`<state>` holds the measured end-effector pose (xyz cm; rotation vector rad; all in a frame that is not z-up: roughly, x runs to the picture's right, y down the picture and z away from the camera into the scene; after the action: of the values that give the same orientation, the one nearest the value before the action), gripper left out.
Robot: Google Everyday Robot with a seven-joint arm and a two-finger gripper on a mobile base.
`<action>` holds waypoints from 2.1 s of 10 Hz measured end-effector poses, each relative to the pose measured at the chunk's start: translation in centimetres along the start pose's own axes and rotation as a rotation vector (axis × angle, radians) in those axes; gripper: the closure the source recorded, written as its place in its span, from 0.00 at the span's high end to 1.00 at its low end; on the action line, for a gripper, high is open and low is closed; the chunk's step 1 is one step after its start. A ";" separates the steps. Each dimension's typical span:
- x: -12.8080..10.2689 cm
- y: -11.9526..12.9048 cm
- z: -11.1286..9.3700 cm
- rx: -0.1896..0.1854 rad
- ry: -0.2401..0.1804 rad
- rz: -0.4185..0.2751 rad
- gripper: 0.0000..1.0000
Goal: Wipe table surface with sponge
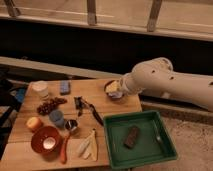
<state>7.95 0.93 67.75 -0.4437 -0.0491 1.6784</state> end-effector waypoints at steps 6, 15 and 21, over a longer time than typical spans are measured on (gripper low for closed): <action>-0.4 -3.4 -1.0 0.004 -0.023 0.011 0.71; -7.0 8.3 7.6 -0.110 0.039 -0.172 0.71; -9.5 16.0 11.3 -0.266 0.074 -0.230 0.71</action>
<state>-9.85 -8.30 76.13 -0.6745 -0.2618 1.4323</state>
